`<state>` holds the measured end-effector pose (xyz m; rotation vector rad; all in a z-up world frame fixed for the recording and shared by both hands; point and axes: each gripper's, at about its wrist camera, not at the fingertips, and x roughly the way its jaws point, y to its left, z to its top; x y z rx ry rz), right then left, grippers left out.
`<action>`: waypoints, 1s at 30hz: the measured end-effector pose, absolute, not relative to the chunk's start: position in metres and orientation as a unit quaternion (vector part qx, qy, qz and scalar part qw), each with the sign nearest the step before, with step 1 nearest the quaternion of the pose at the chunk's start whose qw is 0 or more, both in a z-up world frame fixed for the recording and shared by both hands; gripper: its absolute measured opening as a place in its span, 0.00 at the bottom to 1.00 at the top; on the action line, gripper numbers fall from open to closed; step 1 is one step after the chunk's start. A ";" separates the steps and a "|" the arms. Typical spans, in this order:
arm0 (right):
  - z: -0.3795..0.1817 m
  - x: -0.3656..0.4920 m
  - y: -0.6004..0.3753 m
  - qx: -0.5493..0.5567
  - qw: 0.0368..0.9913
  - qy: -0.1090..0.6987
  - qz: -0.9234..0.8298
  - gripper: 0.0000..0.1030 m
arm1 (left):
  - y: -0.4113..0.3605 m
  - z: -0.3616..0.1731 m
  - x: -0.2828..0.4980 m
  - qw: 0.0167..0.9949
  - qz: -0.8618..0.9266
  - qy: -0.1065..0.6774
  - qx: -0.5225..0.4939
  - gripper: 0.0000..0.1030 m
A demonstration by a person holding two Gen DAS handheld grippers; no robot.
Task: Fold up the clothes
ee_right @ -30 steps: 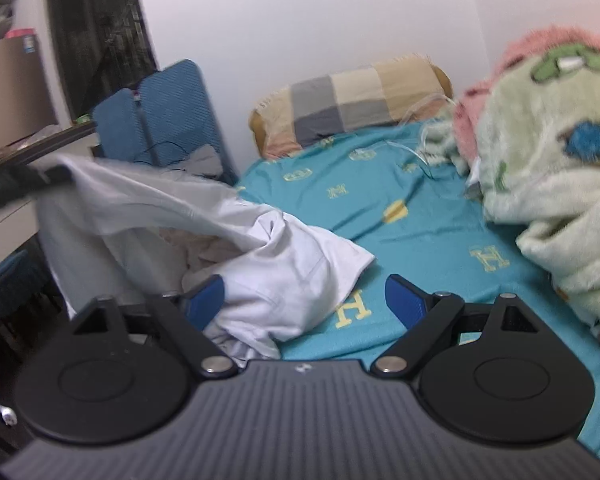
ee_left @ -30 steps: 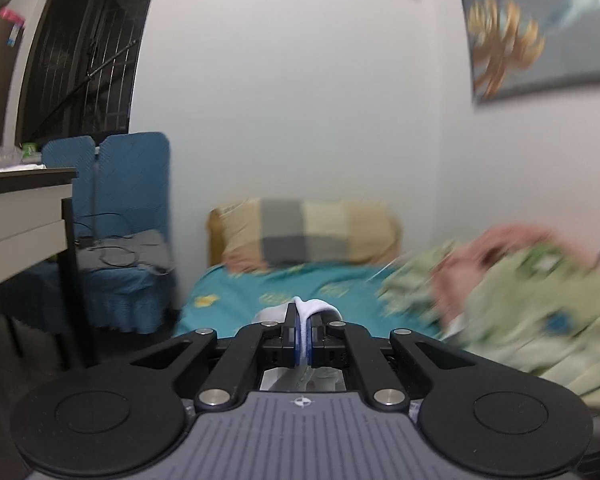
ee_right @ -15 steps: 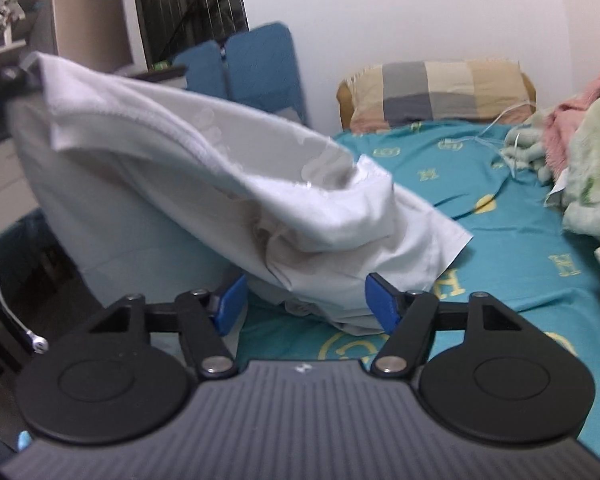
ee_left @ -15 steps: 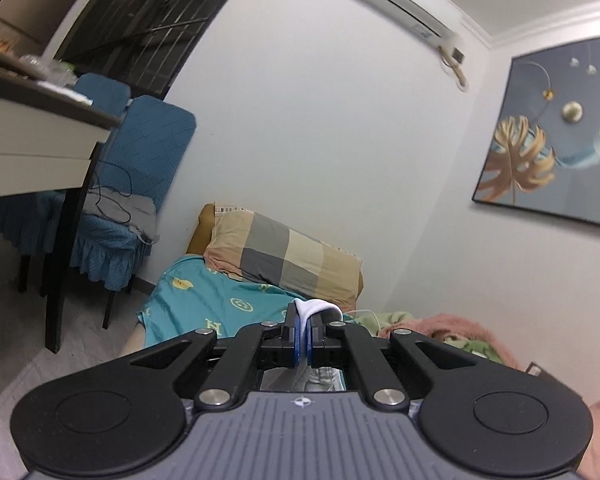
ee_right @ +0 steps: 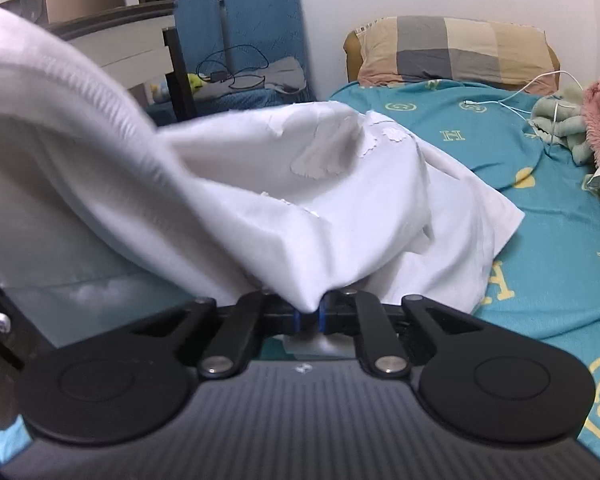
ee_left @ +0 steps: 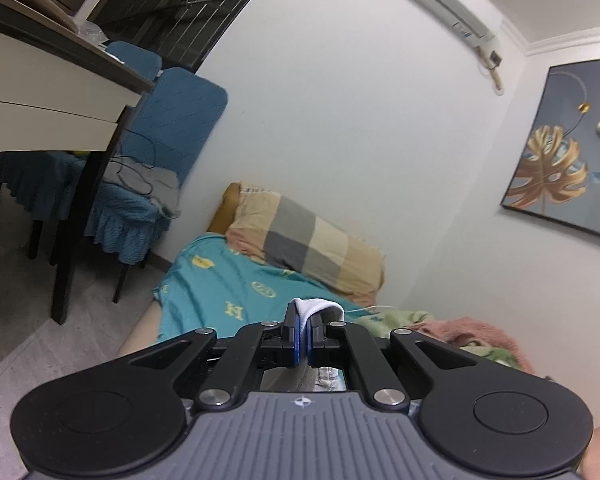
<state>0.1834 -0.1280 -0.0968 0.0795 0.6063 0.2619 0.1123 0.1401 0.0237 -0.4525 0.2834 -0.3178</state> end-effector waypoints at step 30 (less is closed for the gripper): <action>-0.045 0.115 -0.276 0.211 0.915 0.329 0.098 0.06 | 0.064 -0.047 0.139 0.936 -0.087 0.339 0.025 0.40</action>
